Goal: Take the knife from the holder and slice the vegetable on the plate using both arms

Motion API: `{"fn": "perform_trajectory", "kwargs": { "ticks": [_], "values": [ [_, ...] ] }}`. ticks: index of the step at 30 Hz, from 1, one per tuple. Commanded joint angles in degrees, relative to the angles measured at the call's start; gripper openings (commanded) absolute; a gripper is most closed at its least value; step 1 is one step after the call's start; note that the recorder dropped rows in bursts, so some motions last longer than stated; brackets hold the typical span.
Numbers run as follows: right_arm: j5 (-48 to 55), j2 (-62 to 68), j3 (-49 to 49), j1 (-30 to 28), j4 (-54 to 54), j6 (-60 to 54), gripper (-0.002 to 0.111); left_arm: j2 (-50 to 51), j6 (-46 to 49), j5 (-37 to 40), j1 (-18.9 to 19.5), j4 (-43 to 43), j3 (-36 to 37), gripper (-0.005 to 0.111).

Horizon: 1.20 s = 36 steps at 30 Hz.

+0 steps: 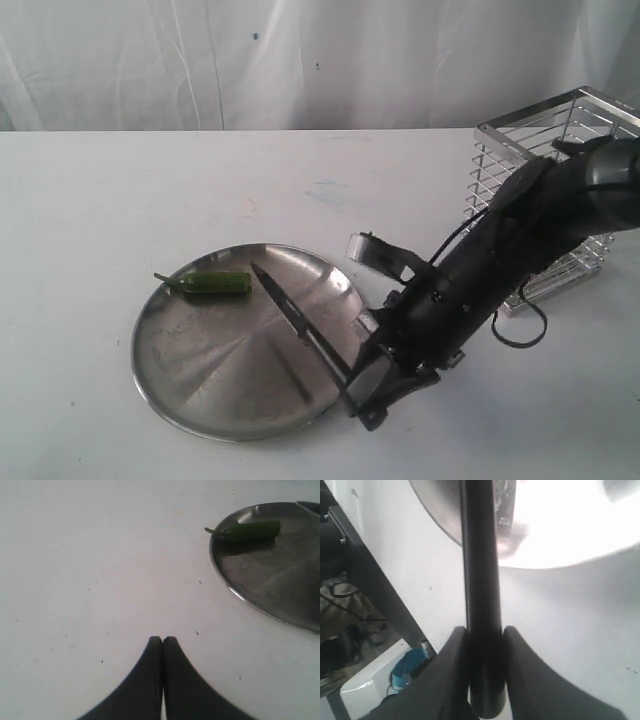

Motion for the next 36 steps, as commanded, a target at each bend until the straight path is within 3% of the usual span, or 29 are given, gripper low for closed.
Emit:
{"fn": "perform_trajectory", "kwargs": {
  "ticks": [1,16,27,36],
  "values": [
    [-2.4,-7.2,0.3,-0.1,-7.0,4.5,0.000,-0.2,0.0,0.0,-0.3,-0.1,0.2,0.000],
    [-7.5,-30.3,10.7,0.4,-13.6,8.0,0.000,-0.2,0.0,0.0,-0.3,-0.1,0.2,0.000],
    [-16.2,-31.4,11.6,11.8,-27.0,14.2,0.000,-0.2,0.0,0.0,-0.3,-0.1,0.2,0.000],
    [-17.3,-30.3,11.6,12.7,-27.5,15.5,0.000,-0.2,0.0,0.0,-0.3,-0.1,0.2,0.000]
  ]
}}
